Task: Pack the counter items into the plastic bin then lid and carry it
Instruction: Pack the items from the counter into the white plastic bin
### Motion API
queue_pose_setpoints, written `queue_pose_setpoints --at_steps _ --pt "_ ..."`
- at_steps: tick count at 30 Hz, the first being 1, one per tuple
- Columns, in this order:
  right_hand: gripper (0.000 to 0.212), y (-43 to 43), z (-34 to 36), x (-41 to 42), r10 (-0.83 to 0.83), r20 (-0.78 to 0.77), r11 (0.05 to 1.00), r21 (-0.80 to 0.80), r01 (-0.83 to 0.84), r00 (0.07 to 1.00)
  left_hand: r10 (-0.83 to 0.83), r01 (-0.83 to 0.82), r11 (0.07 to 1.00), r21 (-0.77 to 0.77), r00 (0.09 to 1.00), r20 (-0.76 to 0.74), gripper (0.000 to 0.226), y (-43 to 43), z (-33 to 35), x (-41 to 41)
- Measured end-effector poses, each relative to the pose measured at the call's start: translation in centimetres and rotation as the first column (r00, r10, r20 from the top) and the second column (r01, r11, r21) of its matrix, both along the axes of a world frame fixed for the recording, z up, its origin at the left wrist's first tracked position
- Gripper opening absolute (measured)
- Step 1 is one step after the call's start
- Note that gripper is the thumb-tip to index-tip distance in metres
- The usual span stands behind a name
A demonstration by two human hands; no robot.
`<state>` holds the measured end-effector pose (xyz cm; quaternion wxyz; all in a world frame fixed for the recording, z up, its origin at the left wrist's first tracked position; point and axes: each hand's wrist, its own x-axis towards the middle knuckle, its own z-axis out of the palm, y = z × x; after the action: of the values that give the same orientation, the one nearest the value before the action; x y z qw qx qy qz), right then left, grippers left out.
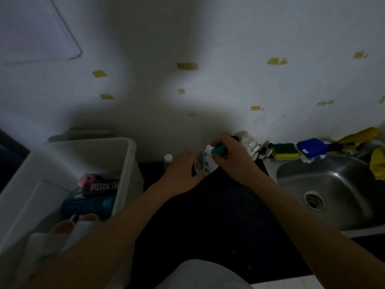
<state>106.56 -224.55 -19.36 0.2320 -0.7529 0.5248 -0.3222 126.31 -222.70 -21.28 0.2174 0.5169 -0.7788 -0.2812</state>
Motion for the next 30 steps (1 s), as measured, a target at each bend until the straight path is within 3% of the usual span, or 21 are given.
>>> queue_pose_setpoints --at_steps 4,8,11,18,21,30 --pt "0.026 1.0 3.8 3.1 0.035 0.143 0.999 -0.007 -0.034 0.989 0.069 -0.072 0.996 -0.056 0.996 -0.048 0.076 0.3 2.2 2.9" --pt "0.027 1.8 6.0 6.6 0.107 0.19 0.994 -0.047 -0.1 0.976 0.152 -0.157 0.983 -0.09 0.986 -0.067 0.089 0.5 2.1 6.4" --pt "0.025 2.2 6.8 9.5 0.16 0.211 0.987 -0.048 -0.153 0.964 0.195 -0.201 0.979 -0.042 0.973 -0.125 0.093 1.1 1.9 9.0" --pt "0.025 2.2 7.8 16.2 0.264 0.282 0.963 -0.034 -0.266 0.922 0.314 -0.349 0.929 -0.123 0.92 -0.235 0.089 3.3 3.0 15.3" --pt "0.025 2.0 8.2 18.9 0.328 0.233 0.942 -0.001 -0.337 0.916 0.315 -0.349 0.931 -0.111 0.917 -0.243 0.089 3.7 3.0 18.6" --pt "0.025 1.9 6.0 26.4 0.432 -0.161 0.902 0.068 -0.426 0.888 0.367 -0.362 0.929 0.072 0.885 -0.287 0.085 6.4 -0.8 25.7"
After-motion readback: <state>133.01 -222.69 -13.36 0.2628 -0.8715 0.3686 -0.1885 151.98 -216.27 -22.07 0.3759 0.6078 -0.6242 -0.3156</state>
